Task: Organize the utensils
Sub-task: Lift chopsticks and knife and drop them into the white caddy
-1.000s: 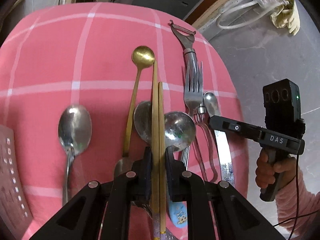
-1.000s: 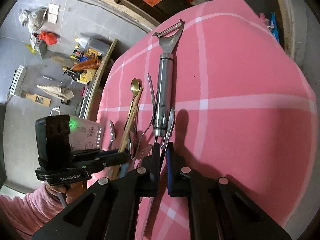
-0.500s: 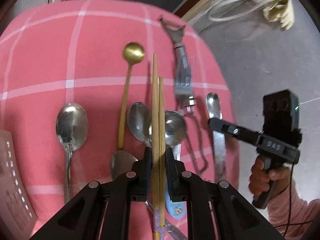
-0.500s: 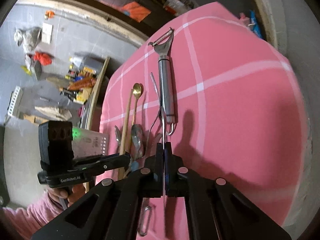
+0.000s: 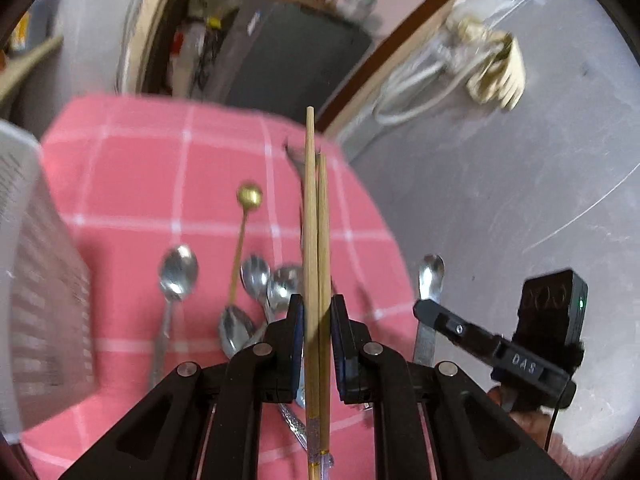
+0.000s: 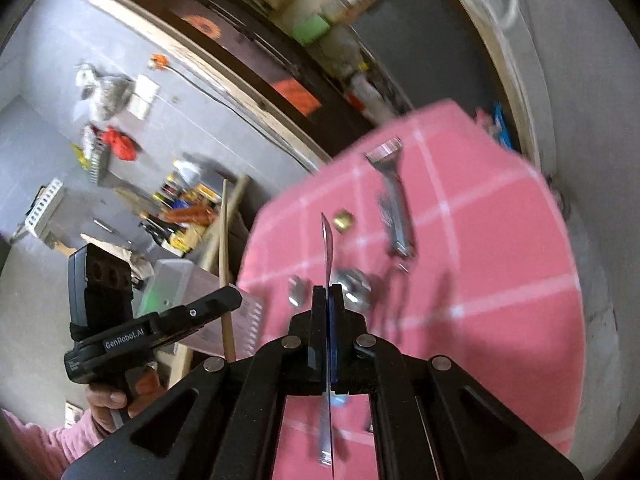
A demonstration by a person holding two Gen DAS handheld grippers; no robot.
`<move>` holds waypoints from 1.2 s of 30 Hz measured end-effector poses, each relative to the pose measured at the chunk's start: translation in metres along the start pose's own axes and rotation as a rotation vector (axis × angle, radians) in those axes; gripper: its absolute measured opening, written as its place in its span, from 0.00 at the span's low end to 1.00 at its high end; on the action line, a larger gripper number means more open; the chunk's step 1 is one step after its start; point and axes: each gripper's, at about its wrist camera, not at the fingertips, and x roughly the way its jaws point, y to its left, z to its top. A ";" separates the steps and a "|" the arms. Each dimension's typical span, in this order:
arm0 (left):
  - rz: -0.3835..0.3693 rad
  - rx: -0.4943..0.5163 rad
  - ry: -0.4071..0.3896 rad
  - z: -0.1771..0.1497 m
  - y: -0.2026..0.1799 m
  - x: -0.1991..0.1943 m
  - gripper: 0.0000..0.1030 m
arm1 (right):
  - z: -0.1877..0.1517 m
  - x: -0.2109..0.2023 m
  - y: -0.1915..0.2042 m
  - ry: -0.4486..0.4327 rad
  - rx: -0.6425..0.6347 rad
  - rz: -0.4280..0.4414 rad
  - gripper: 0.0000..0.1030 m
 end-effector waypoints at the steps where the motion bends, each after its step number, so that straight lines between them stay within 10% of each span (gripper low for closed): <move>1: -0.002 0.004 -0.025 0.004 -0.001 -0.012 0.12 | 0.004 -0.004 0.011 -0.024 -0.022 0.005 0.01; 19: 0.222 0.048 -0.490 0.087 0.056 -0.190 0.12 | 0.042 0.043 0.218 -0.327 -0.308 0.286 0.01; 36: 0.184 0.042 -0.574 0.056 0.121 -0.141 0.12 | -0.003 0.135 0.195 -0.211 -0.347 0.257 0.01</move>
